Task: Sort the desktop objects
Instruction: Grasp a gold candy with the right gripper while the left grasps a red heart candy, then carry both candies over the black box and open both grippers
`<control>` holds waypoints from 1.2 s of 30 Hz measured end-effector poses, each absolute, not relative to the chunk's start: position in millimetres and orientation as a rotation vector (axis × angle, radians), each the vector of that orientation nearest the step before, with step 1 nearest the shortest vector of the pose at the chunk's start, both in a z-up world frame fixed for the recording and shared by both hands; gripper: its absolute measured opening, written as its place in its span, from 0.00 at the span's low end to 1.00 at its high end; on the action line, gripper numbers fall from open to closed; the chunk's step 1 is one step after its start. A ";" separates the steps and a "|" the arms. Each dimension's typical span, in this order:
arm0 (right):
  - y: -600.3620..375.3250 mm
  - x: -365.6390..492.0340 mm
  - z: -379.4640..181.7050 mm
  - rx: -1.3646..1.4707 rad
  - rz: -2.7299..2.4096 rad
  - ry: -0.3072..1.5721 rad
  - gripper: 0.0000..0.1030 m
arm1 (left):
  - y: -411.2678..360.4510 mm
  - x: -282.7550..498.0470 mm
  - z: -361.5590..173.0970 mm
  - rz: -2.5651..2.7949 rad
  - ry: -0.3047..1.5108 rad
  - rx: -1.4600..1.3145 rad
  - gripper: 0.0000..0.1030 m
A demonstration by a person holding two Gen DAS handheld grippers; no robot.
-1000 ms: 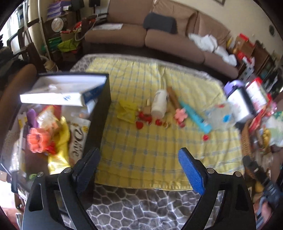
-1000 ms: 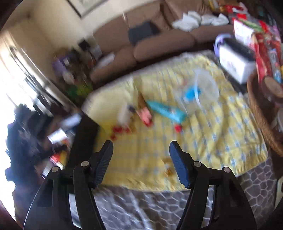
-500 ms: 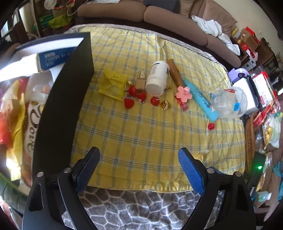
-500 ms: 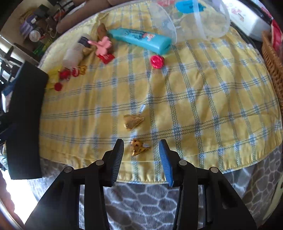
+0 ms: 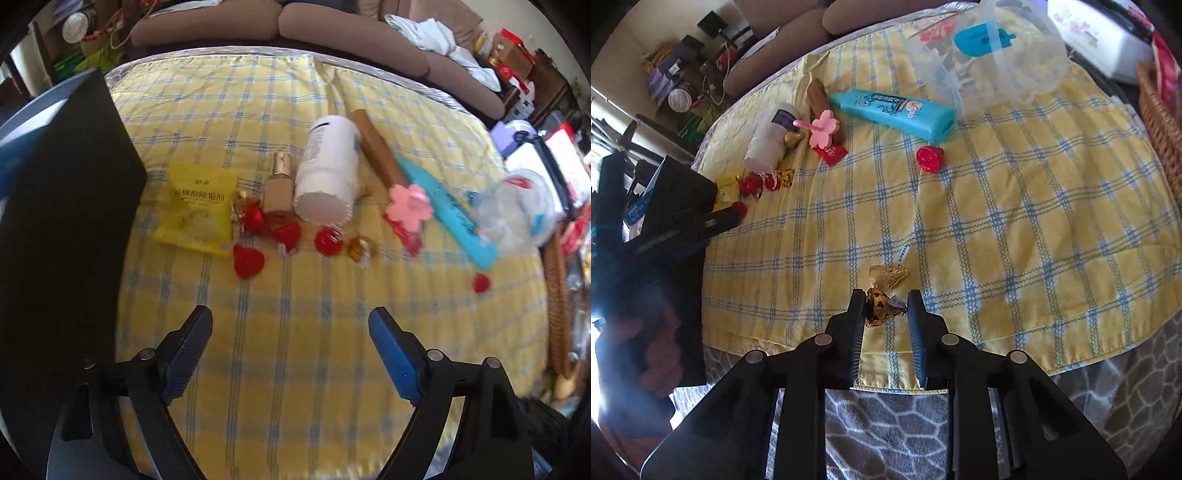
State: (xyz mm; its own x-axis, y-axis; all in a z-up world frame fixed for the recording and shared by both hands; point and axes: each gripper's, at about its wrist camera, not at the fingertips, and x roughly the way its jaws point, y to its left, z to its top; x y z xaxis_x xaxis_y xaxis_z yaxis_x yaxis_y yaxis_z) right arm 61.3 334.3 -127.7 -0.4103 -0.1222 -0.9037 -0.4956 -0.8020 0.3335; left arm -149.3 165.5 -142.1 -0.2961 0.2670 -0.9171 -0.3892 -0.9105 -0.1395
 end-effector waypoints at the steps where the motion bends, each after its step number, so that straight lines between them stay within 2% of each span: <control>1: 337.1 61.5 -127.1 -1.554 2.301 0.851 0.21 | 166.0 -151.3 -145.5 2.267 0.159 -1.530 0.86; 4: 338.3 64.3 -127.5 -1.561 2.292 0.837 0.21 | 159.0 -158.1 -157.4 2.347 0.163 -1.467 0.86; 7: 338.3 57.9 -129.1 -1.555 2.296 0.823 0.21 | 142.6 -163.3 -164.7 2.358 0.044 -1.434 0.81; 8: 337.7 57.0 -130.2 -1.552 2.296 0.826 0.21 | 139.7 -163.6 -163.3 2.370 0.039 -1.411 0.73; 9: 337.3 55.3 -131.2 -1.546 2.299 0.829 0.21 | 138.2 -165.1 -163.2 2.374 0.056 -1.410 0.59; 10: 337.5 55.0 -131.2 -1.543 2.303 0.829 0.21 | 136.2 -166.5 -162.0 2.387 0.071 -1.408 0.50; 12: 338.4 54.5 -130.8 -1.542 2.309 0.825 0.21 | 126.8 -166.5 -155.7 2.369 -0.006 -1.343 0.10; 13: 338.8 53.8 -130.9 -1.543 2.310 0.825 0.21 | 120.0 -165.3 -149.8 2.362 -0.070 -1.279 0.07; 16: 339.6 55.9 -129.4 -1.529 2.326 0.852 0.21 | 110.5 -162.5 -129.2 2.399 -0.104 -1.156 0.08; 20: 342.3 59.6 -125.5 -1.509 2.325 0.858 0.21 | 104.4 -167.9 -125.1 2.372 -0.172 -1.165 0.08; 22: 343.8 60.6 -124.6 -1.507 2.327 0.864 0.21 | 109.6 -168.1 -130.0 2.396 -0.140 -1.193 0.19; 23: 344.6 60.8 -124.5 -1.505 2.326 0.865 0.21 | 112.2 -167.9 -133.9 2.398 -0.125 -1.211 0.32; 28: 349.0 60.0 -121.4 -1.495 2.321 0.856 0.21 | 128.0 -163.6 -151.2 2.393 -0.032 -1.233 0.43; 29: 349.5 59.9 -121.2 -1.491 2.320 0.855 0.21 | 129.6 -163.3 -153.7 2.399 -0.004 -1.229 0.41; 31: 349.8 58.9 -121.7 -1.492 2.319 0.856 0.21 | 135.2 -165.2 -161.5 2.363 0.033 -1.234 0.16; 36: 346.4 56.8 -120.4 -1.488 2.337 0.863 0.21 | 132.2 -161.1 -149.5 2.366 0.051 -1.189 0.17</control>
State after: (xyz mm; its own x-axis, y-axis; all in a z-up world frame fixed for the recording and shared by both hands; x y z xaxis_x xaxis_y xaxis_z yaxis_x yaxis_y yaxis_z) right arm 56.8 346.4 -120.4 -0.4531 -0.1093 -0.8848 -0.4919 -0.7971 0.3503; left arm -161.1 132.2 -149.5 -0.5020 0.4066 -0.7633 -0.4391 -0.8802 -0.1801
